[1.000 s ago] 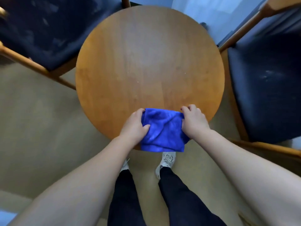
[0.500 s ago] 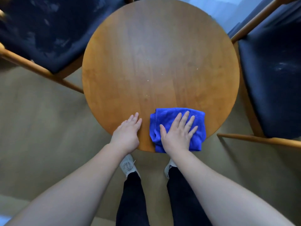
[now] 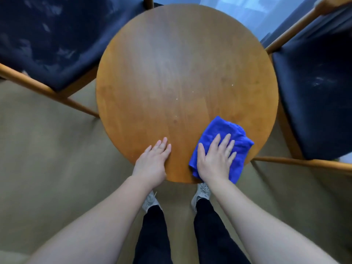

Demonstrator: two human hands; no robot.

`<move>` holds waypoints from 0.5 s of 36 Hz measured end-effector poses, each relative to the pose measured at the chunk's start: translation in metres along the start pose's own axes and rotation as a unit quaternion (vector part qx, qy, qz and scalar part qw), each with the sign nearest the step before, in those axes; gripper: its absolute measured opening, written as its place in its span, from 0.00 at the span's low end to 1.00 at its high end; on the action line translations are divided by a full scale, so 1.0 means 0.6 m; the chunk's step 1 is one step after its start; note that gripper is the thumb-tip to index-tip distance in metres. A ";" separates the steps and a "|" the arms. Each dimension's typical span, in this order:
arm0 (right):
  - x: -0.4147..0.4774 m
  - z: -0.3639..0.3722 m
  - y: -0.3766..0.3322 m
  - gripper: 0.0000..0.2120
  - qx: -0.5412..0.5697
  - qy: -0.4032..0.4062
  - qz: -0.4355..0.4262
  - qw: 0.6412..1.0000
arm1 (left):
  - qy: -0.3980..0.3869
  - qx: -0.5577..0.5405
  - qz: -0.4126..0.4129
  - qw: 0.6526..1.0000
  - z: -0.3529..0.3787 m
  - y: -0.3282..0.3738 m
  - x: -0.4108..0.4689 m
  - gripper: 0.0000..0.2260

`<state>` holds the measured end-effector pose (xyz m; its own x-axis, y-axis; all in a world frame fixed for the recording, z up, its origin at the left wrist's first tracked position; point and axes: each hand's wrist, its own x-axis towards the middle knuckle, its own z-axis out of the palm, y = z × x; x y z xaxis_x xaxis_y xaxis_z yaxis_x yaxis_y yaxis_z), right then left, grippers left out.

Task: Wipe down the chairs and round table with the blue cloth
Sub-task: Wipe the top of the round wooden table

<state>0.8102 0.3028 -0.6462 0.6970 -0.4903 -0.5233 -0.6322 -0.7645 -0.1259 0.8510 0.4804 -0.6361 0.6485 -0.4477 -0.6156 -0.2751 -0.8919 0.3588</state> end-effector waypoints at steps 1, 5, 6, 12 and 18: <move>0.002 0.008 -0.009 0.36 0.008 0.010 0.016 1.000 | 0.000 -0.002 0.000 1.000 0.002 -0.001 0.000 0.35; 0.028 0.030 -0.007 0.35 -0.028 0.047 0.015 0.998 | 0.001 -0.036 -0.006 0.999 0.002 -0.002 0.002 0.36; 0.036 0.029 -0.001 0.35 -0.040 0.056 0.001 0.998 | 0.001 -0.046 -0.007 0.999 0.002 -0.002 0.001 0.36; 0.108 -0.021 0.060 0.37 -0.080 0.080 -0.121 0.986 | 0.011 -0.079 -0.004 0.997 0.007 -0.003 -0.005 0.36; 0.204 -0.087 0.060 0.33 -0.030 0.107 -0.143 0.983 | 0.028 -0.087 -0.003 0.996 0.020 -0.010 -0.002 0.39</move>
<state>0.8905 0.1936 -0.6704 0.9029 -0.3227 -0.2839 -0.3827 -0.9042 -0.1894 0.8430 0.4852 -0.6461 0.6903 -0.4333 -0.5795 -0.1463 -0.8679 0.4746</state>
